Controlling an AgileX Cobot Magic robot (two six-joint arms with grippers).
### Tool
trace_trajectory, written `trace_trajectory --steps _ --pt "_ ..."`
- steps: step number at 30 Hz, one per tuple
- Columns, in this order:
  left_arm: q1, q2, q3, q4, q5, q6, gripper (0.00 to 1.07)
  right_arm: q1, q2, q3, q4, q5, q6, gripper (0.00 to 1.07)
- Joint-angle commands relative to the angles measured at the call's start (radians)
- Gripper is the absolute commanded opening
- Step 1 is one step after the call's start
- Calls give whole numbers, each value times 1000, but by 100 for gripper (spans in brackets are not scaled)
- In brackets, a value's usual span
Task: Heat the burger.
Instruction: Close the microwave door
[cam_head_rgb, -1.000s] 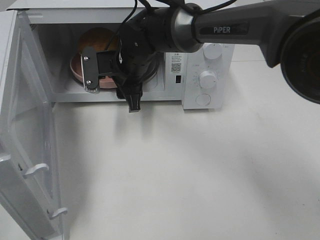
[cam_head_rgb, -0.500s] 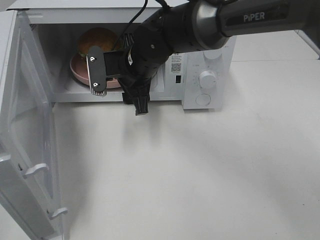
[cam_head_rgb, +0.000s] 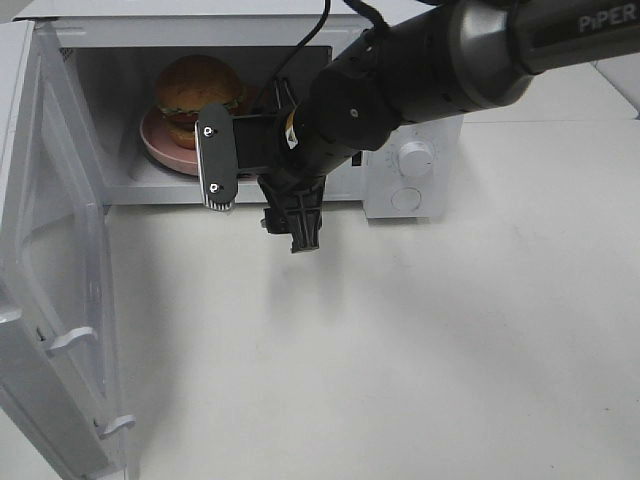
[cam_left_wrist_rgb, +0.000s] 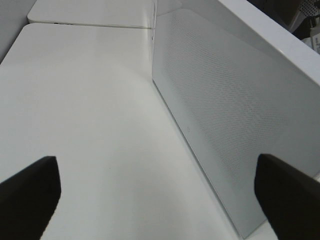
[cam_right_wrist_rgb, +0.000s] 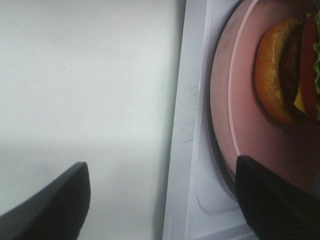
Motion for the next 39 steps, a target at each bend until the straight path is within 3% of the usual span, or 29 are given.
trace_trajectory --steps 1,17,24,34,36,39 --pt "1 -17 2 1 -8 0 98 -2 -59 62 -2 -17 14 76" --pt "1 -17 2 1 -8 0 98 -2 -299 334 -1 -61 193 76" --pt "1 -17 2 1 -8 0 98 -2 -401 406 5 -60 297 76" --pt "1 -17 2 1 -8 0 98 -2 -582 521 7 -52 593 76" --pt "1 -17 2 1 -8 0 98 -2 -658 546 54 -20 759 76" --pt "1 -17 2 1 -8 0 98 -2 -676 548 67 -1 803 76"
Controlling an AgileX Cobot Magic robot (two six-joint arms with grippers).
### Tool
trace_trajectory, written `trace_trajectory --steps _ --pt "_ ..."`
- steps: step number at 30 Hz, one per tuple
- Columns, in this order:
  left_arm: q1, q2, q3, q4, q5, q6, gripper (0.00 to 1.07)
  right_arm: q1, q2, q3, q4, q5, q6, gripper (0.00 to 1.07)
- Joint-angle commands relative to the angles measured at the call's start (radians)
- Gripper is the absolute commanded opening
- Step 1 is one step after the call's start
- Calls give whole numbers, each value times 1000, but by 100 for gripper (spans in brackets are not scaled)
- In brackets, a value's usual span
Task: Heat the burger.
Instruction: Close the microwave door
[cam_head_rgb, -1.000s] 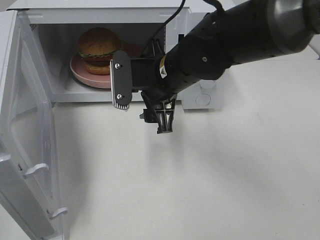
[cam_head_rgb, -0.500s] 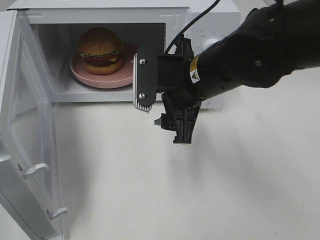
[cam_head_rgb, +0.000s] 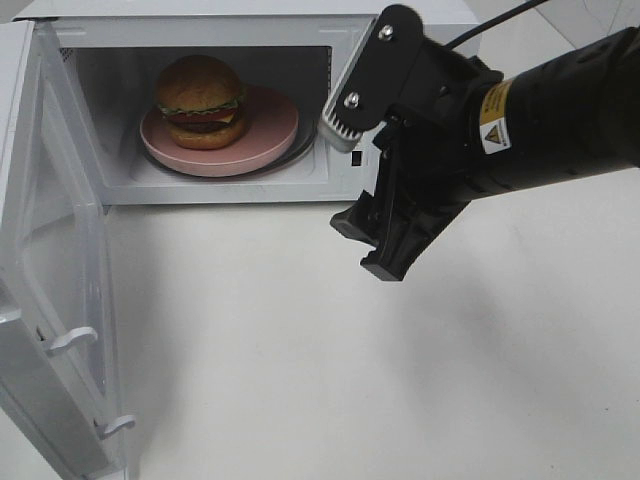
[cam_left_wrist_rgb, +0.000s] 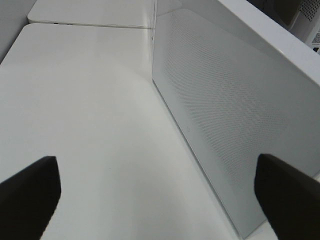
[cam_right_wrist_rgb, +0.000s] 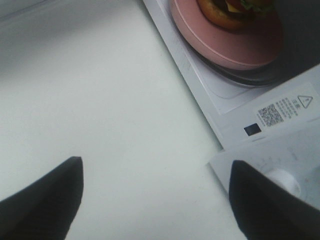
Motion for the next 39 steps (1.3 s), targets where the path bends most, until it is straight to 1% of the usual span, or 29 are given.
trace_trajectory --steps 1,3,4,5,7,8,10,11,12,15,16,18,19,20,21,23,24,26,30,31,33,34,35,36,37,38,39 --pt "1 -17 2 1 -8 0 98 -2 -83 11 55 83 210 76" --pt "1 -17 2 1 -8 0 98 -2 -98 11 56 112 240 76" --pt "1 -17 2 1 -8 0 98 -2 -135 11 56 181 311 76" --pt "1 -17 2 1 -8 0 98 -2 -135 11 56 181 311 76" --pt "1 -17 2 1 -8 0 98 -2 -185 11 56 287 375 76" --pt "1 -17 2 1 -8 0 98 -2 -185 11 56 287 375 76" --pt "1 -17 2 1 -8 0 98 -2 -255 11 55 464 394 76" --pt "1 -17 2 1 -8 0 98 -2 -255 11 55 464 394 76" --pt "1 -17 2 1 -8 0 98 -2 -286 11 55 537 394 76" --pt "1 -17 2 1 -8 0 98 -2 -302 11 55 566 394 76" --pt "1 -17 2 1 -8 0 98 -2 -337 11 55 637 394 76" --pt "1 -17 2 1 -8 0 98 -2 -388 11 55 717 394 76" --pt "1 -17 2 1 -8 0 98 -2 -388 11 55 717 394 76" --pt "1 -17 2 1 -8 0 98 -2 -431 11 55 760 394 76" --pt "1 -17 2 1 -8 0 98 -2 -431 11 55 760 394 76" --pt "1 -17 2 1 -8 0 98 -2 -493 11 55 796 394 76" --pt "1 -17 2 1 -8 0 98 -2 -493 11 55 796 394 76" --pt "1 -17 2 1 -8 0 98 -2 -551 11 55 830 401 76" --pt "1 -17 2 1 -8 0 98 -2 -611 17 56 857 406 76" --pt "1 -17 2 1 -8 0 98 -2 -656 24 59 866 407 76" --pt "1 -17 2 1 -8 0 98 -2 -684 30 58 867 408 76" --pt "1 -17 2 1 -8 0 98 -7 -734 45 56 870 408 76" --pt "1 -17 2 1 -8 0 98 -7 -734 45 56 870 408 76" --pt "1 -17 2 1 -8 0 98 -15 -756 55 58 872 409 76" --pt "1 -17 2 1 -8 0 98 -48 -787 79 73 873 409 76" --pt "1 -17 2 1 -8 0 98 -48 -787 79 73 873 409 76" --pt "1 -17 2 1 -8 0 98 -67 -803 90 78 873 409 76"
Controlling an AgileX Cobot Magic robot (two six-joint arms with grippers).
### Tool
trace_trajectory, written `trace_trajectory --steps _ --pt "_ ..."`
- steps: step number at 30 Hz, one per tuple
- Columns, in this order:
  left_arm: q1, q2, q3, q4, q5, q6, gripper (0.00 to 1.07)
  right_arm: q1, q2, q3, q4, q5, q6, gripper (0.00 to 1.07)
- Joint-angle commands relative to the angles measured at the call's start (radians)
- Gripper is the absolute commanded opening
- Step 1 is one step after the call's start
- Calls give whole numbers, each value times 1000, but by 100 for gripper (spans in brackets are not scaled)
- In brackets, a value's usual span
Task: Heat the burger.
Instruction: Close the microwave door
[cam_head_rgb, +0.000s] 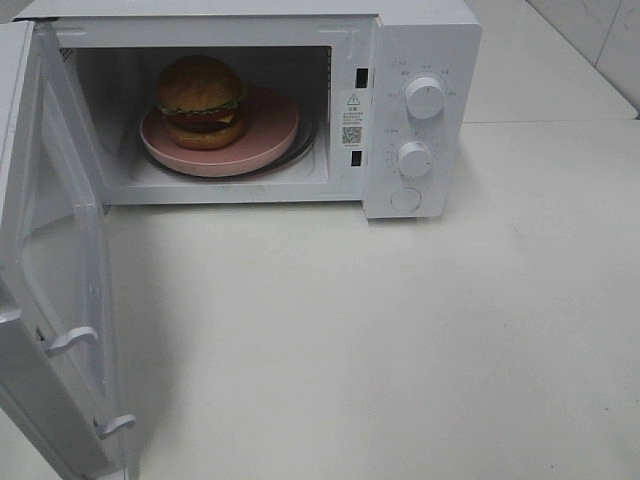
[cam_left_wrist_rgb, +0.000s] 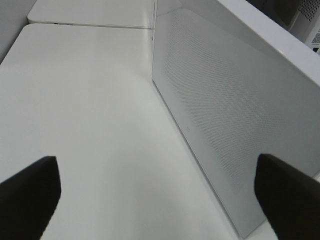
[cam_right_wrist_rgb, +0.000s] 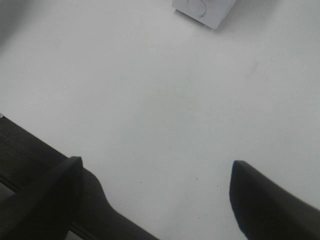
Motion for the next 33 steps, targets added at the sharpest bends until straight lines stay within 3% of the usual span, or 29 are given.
trace_trajectory --steps 1,14,21,29,33 --pt "1 -17 2 1 -8 0 98 -79 -53 48 14 7 7 76" --pt "1 -17 2 1 -8 0 98 -416 -281 213 45 -59 7 76" --pt "1 -17 2 1 -8 -1 98 -564 -441 238 64 -42 -6 76" --pt "1 -17 2 1 -8 -1 98 -673 -638 240 64 -44 -62 76" --pt "1 -18 2 -1 -8 1 98 -691 -651 240 65 -44 -62 76"
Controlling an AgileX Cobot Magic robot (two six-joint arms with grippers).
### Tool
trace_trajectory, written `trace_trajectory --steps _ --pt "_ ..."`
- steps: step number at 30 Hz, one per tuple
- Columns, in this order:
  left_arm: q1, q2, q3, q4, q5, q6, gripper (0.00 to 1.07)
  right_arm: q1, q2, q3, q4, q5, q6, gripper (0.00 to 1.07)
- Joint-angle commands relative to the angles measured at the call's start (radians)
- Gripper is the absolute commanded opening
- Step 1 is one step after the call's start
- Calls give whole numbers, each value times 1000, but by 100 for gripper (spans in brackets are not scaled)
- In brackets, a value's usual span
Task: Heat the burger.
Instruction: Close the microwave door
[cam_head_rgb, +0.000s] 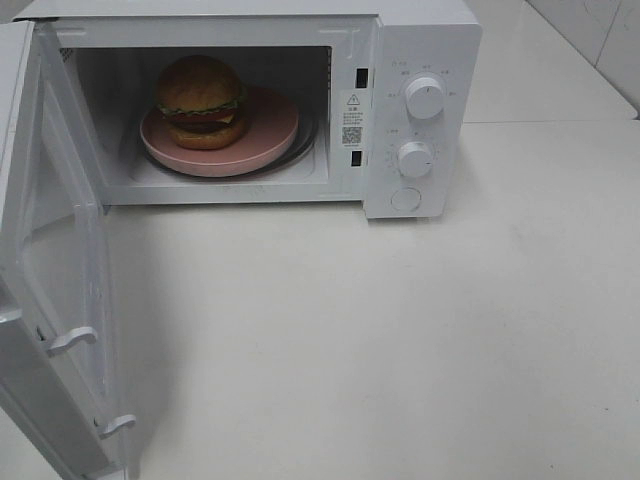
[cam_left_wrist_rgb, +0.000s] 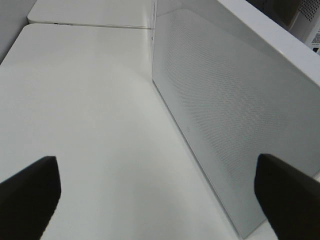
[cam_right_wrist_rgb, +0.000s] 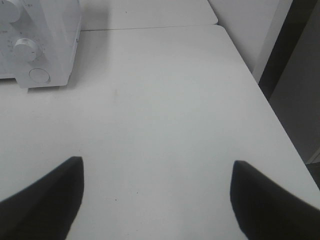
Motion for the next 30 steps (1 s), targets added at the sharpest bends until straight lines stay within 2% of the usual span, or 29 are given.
trace_trajectory --steps 1,30 --pt "1 -18 2 -1 -8 1 98 -12 -25 0 6 -4 -10 76" --pt "1 -16 2 -1 -9 -1 98 -12 -24 0 6 -4 -9 76"
